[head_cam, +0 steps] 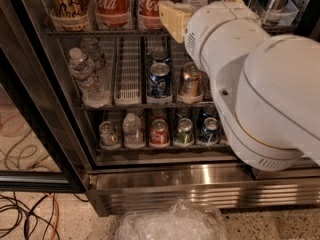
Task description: Pick blue plastic bottle from top shelf of fridge
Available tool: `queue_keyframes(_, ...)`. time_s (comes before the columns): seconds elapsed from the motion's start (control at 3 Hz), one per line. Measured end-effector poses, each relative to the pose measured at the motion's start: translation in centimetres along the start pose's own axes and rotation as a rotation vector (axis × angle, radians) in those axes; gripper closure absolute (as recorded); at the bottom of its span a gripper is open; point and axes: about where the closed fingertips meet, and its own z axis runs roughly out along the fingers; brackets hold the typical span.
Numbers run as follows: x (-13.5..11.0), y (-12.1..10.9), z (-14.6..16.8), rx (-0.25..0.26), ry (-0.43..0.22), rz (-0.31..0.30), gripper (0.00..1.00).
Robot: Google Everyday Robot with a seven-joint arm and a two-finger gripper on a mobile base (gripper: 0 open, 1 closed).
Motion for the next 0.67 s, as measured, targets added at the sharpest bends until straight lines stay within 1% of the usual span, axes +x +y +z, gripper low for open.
queue_keyframes(0.33,1.3,-0.7,0.3,0.022,0.006,0.000,0.29)
queue_keyframes(0.67,1.8,-1.0,1.4,0.023,-0.007,-0.010,0.34)
